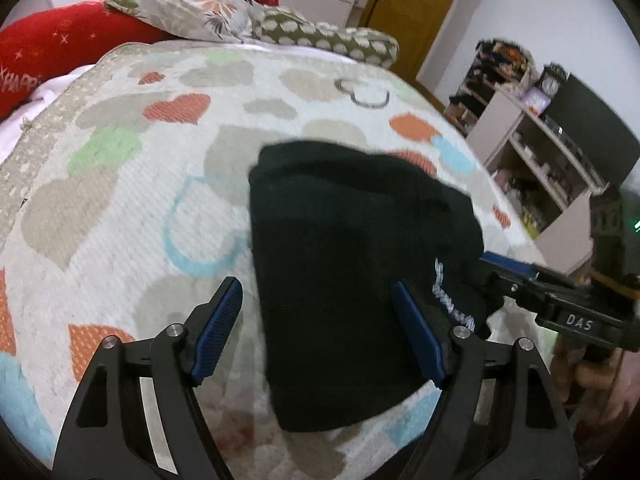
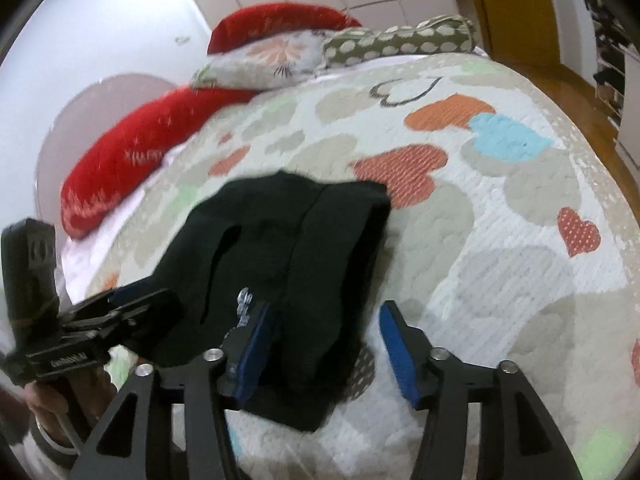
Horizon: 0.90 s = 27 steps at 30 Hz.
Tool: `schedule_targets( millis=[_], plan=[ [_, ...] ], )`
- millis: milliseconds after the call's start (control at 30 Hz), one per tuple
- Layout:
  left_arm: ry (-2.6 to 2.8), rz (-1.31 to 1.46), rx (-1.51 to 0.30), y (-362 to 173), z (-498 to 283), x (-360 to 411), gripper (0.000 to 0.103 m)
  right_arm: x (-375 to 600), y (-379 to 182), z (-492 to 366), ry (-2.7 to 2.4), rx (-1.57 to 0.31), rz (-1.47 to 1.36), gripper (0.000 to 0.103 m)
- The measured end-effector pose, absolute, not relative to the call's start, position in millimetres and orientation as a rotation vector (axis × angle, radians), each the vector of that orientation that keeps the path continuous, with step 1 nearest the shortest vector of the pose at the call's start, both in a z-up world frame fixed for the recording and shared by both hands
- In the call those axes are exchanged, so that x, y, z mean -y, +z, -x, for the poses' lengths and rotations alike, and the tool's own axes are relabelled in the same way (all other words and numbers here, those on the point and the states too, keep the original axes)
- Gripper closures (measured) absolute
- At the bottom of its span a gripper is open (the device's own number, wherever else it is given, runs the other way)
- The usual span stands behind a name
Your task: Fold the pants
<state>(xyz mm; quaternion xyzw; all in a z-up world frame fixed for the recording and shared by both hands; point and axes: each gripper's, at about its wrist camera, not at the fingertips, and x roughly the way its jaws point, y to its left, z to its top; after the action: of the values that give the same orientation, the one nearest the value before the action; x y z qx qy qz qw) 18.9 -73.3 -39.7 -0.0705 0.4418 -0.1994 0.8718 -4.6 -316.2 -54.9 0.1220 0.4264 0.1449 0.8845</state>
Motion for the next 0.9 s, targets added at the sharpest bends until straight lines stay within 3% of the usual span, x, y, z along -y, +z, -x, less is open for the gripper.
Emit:
schedule_targets(
  millis=[33,233,400,533,600,633,700,767,900],
  plan=[
    [-0.427,0.173,-0.935,-41,-24,69,0.024,320,-57,0,0.315,-0.880,-0.280,0.032],
    [-0.453,0.277,-1.025,-59,-54,57,0.023,323,-79,-24,0.401,-0.901,-0.354,0.031],
    [-0.495,0.308,-1.037,-68,-67,64,0.009,320,-86,-41,0.481,-0.857,-0.393,0.029],
    [-0.531,0.238,-1.029,-70,-70,79,0.010,312,-86,-49,0.498,-0.873,-0.397,0.054],
    [-0.570,0.249,-1.027,-67,-69,79,0.042,310,-84,-48,0.504,-0.879,-0.410,0.061],
    [-0.581,0.269,-1.034,-66,-69,77,0.042,307,-78,-46,0.506,-0.874,-0.412,0.063],
    [-0.580,0.291,-1.035,-62,-68,72,0.057,299,-65,-43,0.515,-0.856,-0.383,0.064],
    [-0.594,0.304,-1.033,-54,-67,64,0.062,291,-50,-42,0.539,-0.842,-0.373,0.065],
    [-0.565,0.265,-0.968,-25,-62,42,0.062,271,-28,-46,0.584,-0.837,-0.346,0.065]
  ],
)
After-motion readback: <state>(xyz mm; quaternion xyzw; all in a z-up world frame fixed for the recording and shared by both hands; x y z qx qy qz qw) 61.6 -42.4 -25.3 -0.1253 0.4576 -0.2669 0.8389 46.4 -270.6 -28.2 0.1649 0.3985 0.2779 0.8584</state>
